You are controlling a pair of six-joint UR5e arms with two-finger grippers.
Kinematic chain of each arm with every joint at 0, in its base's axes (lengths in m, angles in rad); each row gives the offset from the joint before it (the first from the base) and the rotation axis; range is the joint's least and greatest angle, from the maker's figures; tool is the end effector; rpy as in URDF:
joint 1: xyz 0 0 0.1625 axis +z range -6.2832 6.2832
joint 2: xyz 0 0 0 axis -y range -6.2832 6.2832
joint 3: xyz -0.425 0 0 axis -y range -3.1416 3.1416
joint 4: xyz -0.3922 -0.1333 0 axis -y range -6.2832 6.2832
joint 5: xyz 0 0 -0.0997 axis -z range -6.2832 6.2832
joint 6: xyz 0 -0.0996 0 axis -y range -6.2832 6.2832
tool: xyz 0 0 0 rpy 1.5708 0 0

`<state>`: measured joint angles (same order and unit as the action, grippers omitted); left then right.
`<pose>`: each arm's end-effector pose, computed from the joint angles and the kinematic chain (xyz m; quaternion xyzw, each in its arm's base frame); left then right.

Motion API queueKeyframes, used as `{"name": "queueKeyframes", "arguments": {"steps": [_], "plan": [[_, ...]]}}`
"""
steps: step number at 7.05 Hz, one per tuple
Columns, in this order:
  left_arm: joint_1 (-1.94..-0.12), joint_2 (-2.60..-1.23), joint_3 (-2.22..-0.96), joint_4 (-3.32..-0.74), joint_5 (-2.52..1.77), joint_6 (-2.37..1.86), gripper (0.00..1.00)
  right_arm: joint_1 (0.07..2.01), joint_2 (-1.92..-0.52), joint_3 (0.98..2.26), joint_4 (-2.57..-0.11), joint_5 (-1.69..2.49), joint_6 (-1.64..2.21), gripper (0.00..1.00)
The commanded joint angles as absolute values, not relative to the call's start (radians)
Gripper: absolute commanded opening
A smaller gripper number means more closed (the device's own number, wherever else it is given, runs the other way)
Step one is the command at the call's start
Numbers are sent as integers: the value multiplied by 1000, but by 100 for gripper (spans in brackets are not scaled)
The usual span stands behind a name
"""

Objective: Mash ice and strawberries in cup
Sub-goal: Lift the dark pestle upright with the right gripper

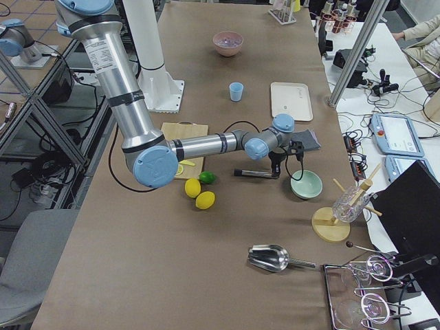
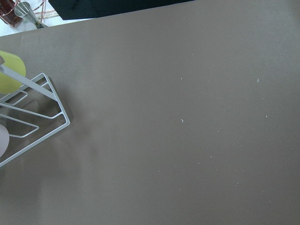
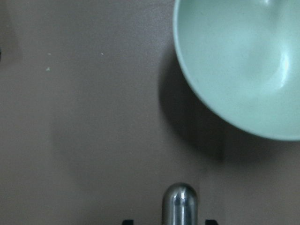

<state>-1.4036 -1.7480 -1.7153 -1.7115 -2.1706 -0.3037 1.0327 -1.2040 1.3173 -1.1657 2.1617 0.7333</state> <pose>0.0193 -0.5777 0.4859 0.1458 0.3307 0.0041 0.9324 -0.2764 -0.6149 0.5373 0.0302 -0.3721 0.0158 0.9276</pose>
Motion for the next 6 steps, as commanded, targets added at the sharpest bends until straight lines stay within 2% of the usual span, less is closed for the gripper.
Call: {"name": "queueKeyframes", "arguments": {"steps": [1,5,6], "plan": [[-1404,-1756,-1715,-1709,-2171,-304,98,1035,-1212,1313,-1166,2163,735,68],[-1404,-1761,-1713,-1709,-2168,-302,98,1006,-1215,1286,-1163,2152,741,68],[-1404,-1761,-1713,-1709,-2168,-302,98,1003,-1215,1285,-1163,2152,744,47]]}}
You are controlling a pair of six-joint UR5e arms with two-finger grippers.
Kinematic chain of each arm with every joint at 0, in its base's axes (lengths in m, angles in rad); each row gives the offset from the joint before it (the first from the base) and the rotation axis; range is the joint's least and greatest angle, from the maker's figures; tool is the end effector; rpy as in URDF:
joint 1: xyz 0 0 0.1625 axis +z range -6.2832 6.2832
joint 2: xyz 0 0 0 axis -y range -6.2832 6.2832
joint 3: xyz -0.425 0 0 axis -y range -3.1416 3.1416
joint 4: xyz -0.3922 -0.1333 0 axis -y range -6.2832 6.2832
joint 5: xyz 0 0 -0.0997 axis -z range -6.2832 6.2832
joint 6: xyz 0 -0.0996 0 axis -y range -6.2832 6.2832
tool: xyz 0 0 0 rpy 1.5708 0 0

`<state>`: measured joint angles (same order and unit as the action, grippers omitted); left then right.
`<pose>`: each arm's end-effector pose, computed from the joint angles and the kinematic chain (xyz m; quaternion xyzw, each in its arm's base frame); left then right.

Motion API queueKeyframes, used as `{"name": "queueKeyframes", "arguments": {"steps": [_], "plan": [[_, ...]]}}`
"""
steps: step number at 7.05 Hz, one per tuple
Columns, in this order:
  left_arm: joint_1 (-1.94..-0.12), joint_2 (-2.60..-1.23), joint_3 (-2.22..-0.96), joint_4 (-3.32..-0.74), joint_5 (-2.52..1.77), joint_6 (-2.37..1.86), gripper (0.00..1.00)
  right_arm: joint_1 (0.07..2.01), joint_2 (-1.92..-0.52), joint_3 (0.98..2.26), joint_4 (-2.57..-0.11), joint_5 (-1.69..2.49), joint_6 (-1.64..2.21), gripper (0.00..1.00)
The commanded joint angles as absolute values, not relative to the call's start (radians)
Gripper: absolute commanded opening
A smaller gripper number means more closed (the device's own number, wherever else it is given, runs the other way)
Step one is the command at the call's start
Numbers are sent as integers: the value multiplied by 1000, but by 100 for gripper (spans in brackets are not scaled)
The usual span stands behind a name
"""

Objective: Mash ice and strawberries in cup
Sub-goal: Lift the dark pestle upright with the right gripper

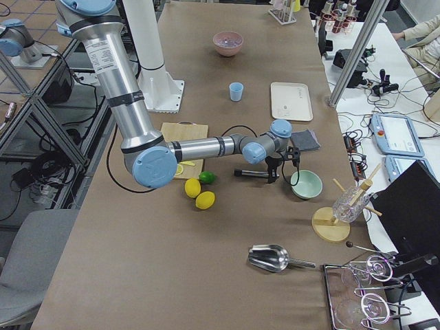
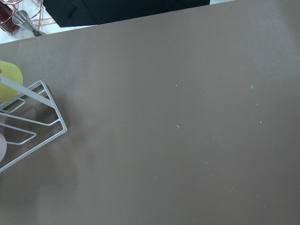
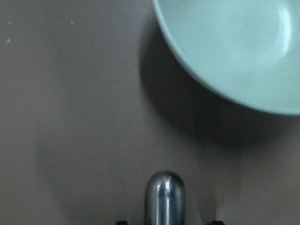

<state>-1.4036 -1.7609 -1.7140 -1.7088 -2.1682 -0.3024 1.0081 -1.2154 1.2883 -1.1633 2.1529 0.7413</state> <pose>0.0198 -0.5820 0.4796 0.1504 0.3302 0.0058 0.9318 -0.2888 -0.6051 0.5601 0.0120 -0.3598 0.0150 0.9328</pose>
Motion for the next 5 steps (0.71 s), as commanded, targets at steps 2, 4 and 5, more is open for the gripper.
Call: {"name": "queueKeyframes", "arguments": {"steps": [2,4,5], "plan": [[-1404,-1761,-1713,-1709,-2168,-302,98,1003,-1218,1289,-1160,2155,736,0],[-1404,-1759,-1715,-1709,-2168,-302,98,1014,-1209,1320,-1158,2160,741,0],[-1404,-1759,-1715,-1709,-2168,-304,98,1047,-1212,1369,-1161,2166,735,0]]}}
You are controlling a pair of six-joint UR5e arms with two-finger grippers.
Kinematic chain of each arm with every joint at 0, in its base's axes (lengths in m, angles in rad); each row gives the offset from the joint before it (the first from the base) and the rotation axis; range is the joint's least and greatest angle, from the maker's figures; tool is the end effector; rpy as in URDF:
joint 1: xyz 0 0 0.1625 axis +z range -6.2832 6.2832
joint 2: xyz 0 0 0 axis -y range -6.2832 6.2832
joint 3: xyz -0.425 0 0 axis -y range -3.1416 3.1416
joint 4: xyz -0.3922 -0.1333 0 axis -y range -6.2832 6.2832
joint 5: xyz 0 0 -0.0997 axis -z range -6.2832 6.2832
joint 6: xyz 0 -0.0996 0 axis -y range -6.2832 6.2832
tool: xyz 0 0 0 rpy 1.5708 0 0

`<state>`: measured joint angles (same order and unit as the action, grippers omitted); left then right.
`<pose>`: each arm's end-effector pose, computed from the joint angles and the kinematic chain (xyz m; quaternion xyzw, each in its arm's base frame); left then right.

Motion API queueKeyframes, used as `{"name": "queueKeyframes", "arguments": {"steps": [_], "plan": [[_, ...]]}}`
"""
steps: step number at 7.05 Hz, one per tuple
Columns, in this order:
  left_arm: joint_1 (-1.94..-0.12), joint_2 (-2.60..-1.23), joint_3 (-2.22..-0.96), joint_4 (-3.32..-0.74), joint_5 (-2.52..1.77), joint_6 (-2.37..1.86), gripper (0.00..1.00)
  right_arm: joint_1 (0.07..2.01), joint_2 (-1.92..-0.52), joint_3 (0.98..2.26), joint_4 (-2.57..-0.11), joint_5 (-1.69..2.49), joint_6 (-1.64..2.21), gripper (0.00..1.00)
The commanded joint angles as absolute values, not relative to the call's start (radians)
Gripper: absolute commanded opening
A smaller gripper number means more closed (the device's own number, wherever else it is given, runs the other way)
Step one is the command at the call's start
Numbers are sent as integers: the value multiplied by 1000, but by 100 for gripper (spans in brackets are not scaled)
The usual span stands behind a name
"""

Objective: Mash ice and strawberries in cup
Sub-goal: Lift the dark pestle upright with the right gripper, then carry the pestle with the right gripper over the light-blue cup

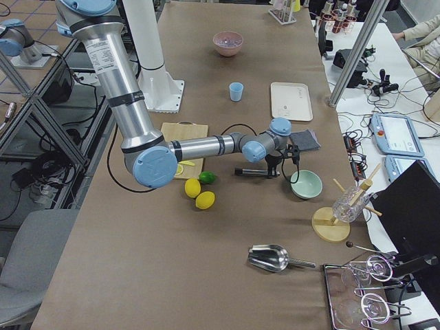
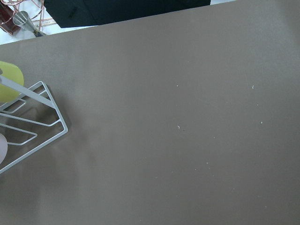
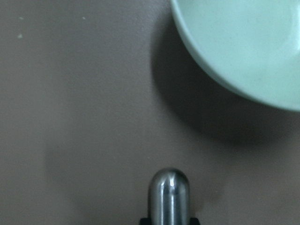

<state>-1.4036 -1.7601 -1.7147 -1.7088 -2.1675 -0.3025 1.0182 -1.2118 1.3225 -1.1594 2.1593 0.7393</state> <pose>0.0197 -0.5817 0.4798 0.1505 0.3299 0.0056 0.9319 -0.2836 -0.6085 0.5392 0.0286 -0.3724 0.0117 0.9275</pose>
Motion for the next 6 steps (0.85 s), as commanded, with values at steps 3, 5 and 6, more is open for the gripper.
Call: {"name": "queueKeyframes", "arguments": {"steps": [3,5,6], "plan": [[-1404,-1758,-1715,-1709,-2172,-304,98,1130,-1207,1565,-1164,2163,736,0],[-1405,-1746,-1717,-1712,-2174,-304,98,1146,-1201,1788,-1167,2143,750,0],[-1404,-1746,-1715,-1707,-2174,-305,98,1135,-1195,1843,-1155,2123,782,0]]}}
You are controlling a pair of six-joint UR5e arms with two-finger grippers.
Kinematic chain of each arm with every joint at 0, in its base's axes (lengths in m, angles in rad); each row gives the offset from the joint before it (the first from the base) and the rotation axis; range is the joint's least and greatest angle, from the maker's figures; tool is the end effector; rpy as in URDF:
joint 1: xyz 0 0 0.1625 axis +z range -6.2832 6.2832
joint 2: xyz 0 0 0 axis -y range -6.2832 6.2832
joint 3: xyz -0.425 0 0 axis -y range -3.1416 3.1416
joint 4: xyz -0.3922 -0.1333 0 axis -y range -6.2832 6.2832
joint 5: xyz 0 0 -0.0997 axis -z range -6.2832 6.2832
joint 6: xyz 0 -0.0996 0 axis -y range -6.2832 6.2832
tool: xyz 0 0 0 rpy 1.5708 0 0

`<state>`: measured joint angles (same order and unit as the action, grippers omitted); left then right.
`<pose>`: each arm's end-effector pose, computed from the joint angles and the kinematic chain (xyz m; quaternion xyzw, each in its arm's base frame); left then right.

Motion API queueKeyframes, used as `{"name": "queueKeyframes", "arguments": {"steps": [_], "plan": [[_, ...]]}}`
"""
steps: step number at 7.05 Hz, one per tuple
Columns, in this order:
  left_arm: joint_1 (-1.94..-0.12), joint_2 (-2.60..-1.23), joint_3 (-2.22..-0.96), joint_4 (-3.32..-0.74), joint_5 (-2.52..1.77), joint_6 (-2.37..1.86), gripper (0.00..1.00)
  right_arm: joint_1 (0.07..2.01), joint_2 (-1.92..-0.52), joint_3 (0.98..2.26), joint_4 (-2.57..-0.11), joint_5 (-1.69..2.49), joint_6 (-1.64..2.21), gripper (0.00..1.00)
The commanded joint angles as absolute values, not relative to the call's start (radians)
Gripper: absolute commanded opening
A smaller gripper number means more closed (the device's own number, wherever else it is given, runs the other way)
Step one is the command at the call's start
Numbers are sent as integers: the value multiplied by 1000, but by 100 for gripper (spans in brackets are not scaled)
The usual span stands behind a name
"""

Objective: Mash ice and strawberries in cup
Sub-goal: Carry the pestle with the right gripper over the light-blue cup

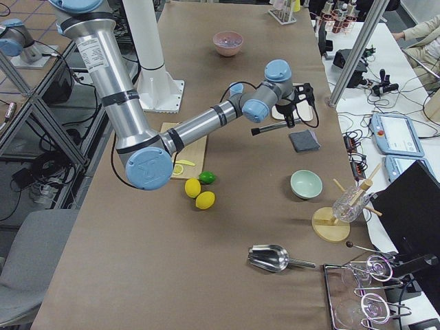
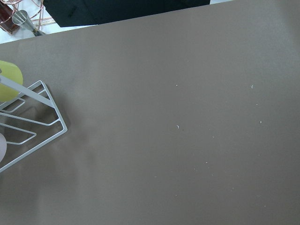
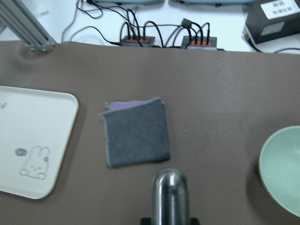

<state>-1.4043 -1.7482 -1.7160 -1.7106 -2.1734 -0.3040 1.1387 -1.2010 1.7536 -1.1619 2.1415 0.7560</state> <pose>0.0191 -0.5776 0.4854 0.1455 0.3319 0.0040 0.9320 -0.1846 -0.5902 0.3191 0.2280 -0.4552 0.0087 0.8607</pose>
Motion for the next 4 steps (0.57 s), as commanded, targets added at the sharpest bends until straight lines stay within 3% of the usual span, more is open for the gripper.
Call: {"name": "queueKeyframes", "arguments": {"steps": [1,4], "plan": [[-1405,-1743,-1707,-1701,-2172,-305,98,1091,-1171,1897,-1114,2093,810,0],[-1439,-1714,-1669,-1710,-2174,-304,98,805,-1150,1910,-765,1738,834,0]]}}
